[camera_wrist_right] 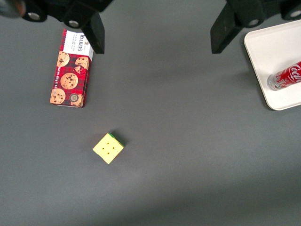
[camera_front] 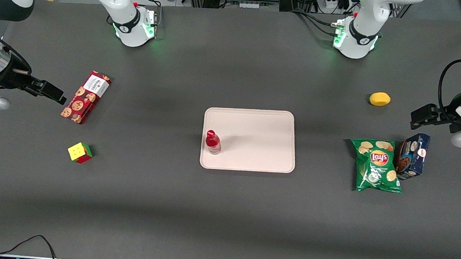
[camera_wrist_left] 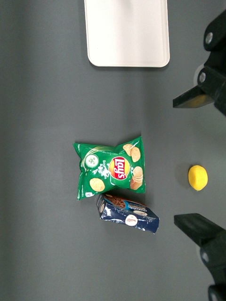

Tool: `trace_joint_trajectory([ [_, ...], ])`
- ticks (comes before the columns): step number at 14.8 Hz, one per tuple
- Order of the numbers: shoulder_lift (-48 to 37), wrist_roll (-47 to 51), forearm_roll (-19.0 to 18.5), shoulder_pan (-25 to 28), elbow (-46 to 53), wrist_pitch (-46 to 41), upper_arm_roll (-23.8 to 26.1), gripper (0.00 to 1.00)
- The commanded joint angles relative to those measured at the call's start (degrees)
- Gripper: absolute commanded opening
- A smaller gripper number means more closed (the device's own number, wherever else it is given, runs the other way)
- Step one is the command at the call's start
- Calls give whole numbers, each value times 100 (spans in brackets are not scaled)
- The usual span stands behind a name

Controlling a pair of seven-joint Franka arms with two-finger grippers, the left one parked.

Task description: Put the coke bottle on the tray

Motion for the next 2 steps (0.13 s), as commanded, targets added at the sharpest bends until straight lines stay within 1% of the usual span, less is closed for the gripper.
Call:
trace_joint_trajectory([
  [1, 41, -150, 138, -38, 142, -5, -48, 100],
  [2, 50, -150, 138, -38, 142, -13, -48, 100],
])
